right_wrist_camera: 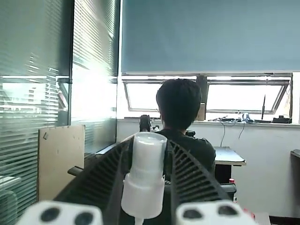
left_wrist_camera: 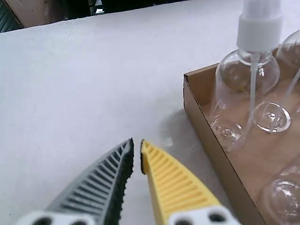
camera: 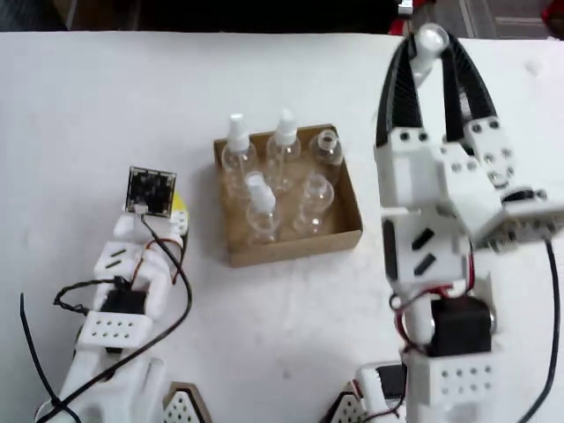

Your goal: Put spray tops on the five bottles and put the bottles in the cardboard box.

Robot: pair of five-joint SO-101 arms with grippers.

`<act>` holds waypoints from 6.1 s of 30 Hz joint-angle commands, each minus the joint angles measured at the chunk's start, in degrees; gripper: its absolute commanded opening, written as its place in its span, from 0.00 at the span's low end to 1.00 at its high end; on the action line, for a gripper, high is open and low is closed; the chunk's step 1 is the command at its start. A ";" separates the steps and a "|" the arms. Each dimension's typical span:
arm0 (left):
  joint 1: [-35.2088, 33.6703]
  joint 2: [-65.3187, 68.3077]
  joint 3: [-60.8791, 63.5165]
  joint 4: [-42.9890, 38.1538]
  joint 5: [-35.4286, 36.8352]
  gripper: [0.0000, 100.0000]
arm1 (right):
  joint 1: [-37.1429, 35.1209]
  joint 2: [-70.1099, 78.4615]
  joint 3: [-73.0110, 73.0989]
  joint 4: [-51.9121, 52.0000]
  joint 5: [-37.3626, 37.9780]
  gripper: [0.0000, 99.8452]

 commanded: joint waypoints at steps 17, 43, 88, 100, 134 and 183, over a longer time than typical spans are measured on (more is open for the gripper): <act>0.75 -0.04 -0.44 -1.76 -0.62 0.03 | -9.10 10.59 -0.18 -15.34 1.05 0.02; 0.75 -0.04 -0.53 -1.76 -0.62 0.03 | -6.64 12.97 15.56 -32.66 0.97 0.02; 0.75 -0.04 -0.53 -1.76 -0.62 0.03 | -2.95 27.03 20.57 -38.90 0.53 0.02; 0.75 -0.04 -0.53 -1.76 -0.62 0.03 | -2.95 36.79 20.57 -39.34 0.53 0.02; 0.75 -0.04 -0.53 -1.76 -0.62 0.03 | -4.18 49.80 30.24 -63.08 0.97 0.02; 0.75 -0.04 -0.53 -1.76 -0.62 0.03 | -4.97 38.20 25.76 -36.62 0.79 0.10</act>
